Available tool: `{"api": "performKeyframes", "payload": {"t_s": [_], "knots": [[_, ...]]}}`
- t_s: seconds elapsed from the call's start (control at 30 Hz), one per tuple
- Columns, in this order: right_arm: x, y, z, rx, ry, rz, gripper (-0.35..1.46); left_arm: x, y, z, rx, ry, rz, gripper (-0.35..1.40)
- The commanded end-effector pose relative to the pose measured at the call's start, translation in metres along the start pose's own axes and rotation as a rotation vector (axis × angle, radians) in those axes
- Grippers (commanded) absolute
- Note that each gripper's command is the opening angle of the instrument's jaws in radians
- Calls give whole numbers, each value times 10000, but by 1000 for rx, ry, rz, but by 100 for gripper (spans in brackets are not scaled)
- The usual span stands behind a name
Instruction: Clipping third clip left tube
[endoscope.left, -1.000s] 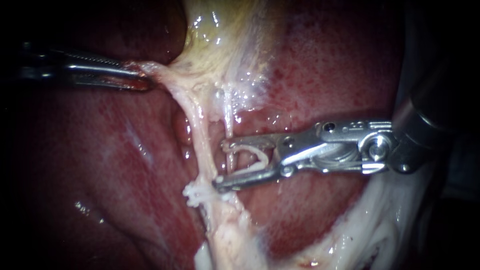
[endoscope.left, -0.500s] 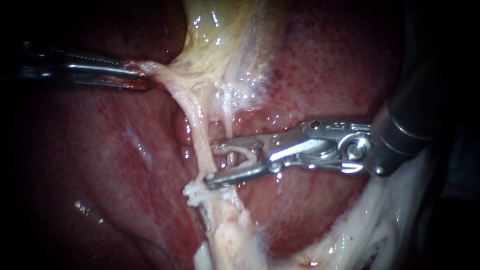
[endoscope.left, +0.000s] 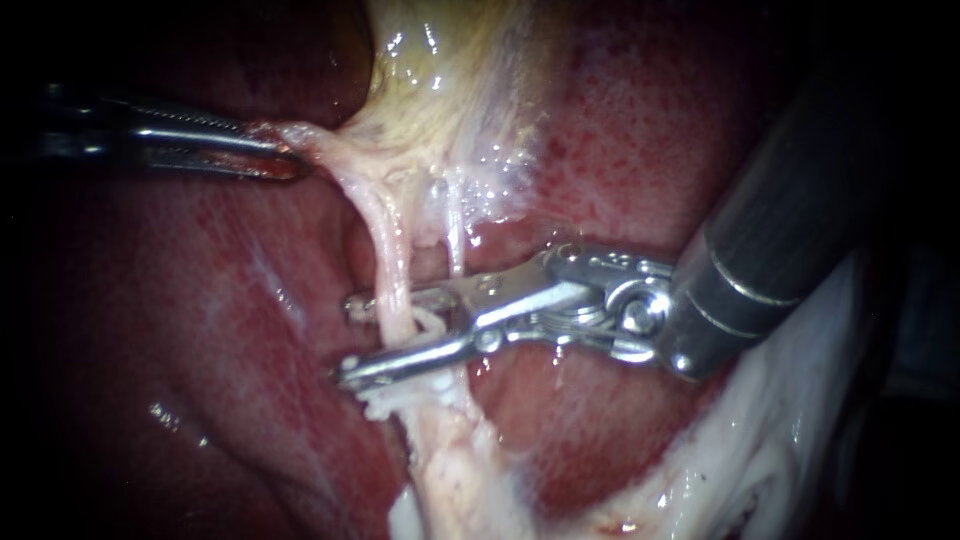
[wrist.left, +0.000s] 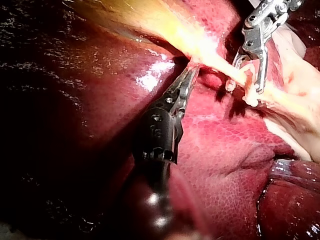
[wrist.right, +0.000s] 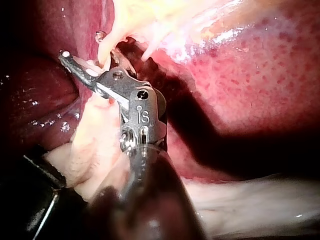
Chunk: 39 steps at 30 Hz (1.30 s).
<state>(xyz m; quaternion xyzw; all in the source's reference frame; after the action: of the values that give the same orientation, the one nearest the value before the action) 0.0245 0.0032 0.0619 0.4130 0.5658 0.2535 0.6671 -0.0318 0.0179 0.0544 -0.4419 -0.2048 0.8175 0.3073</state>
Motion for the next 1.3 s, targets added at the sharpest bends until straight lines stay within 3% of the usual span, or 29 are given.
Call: {"api": "performKeyframes", "payload": {"t_s": [0.03, 0.23, 0.43, 0.83, 1.0, 1.3], "knots": [[6, -3, -1, 4, 8, 2, 49, 0, 0, 0, 0, 0, 0, -35], [29, -20, -6, 12, 16, 16, 46, 0, 0, 0, 0, 0, 0, -35], [38, -31, -8, 17, 18, 21, 40, 0, 0, 0, 1, 0, 0, -35], [35, -36, -19, 33, 10, 38, -35, 0, 0, 0, 1, 0, 0, -35], [34, -37, -20, 55, 0, 129, -35, 0, 0, 0, 1, 0, 0, -35], [33, -38, -18, 67, -8, 143, -35, 0, -1, 1, 1, 0, 0, -35]]}}
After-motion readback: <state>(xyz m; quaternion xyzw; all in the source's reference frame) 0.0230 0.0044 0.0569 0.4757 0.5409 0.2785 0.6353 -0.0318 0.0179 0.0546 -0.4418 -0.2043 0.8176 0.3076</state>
